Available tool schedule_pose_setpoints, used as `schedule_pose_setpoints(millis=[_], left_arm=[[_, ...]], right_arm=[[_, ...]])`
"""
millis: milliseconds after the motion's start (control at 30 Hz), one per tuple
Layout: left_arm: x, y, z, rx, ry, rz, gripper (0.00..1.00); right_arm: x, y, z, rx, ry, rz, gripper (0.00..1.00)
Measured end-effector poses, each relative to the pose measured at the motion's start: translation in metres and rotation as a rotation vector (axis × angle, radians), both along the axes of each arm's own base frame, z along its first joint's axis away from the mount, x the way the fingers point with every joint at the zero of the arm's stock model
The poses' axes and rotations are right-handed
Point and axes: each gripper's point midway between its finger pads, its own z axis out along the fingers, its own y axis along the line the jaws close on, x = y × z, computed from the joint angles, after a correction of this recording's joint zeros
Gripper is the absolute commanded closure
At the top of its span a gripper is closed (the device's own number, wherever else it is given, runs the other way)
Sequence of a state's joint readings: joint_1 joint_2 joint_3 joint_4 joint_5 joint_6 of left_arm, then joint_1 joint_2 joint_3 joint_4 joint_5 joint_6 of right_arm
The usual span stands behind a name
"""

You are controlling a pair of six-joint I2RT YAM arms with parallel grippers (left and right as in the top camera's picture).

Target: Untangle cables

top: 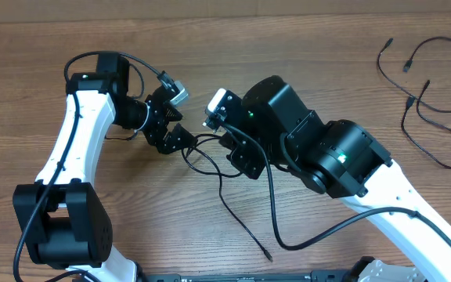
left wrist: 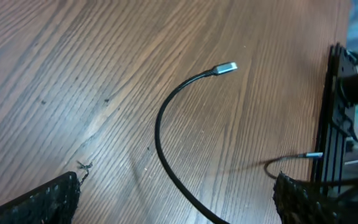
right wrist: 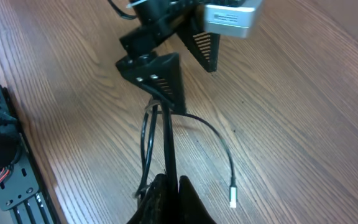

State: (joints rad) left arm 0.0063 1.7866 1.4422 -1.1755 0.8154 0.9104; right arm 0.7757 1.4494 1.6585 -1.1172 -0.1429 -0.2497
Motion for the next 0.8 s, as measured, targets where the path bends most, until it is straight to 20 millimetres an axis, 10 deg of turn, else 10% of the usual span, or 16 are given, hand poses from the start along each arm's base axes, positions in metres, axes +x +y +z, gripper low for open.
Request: schedule_pose_setpoints(millis=[800], left_arm=[[-0.011,-0.008,0.042,-0.290,-0.128,-0.097,0.00]], right_arm=[[0.019,-0.019,0.015,0.168,0.087,0.043,0.96]])
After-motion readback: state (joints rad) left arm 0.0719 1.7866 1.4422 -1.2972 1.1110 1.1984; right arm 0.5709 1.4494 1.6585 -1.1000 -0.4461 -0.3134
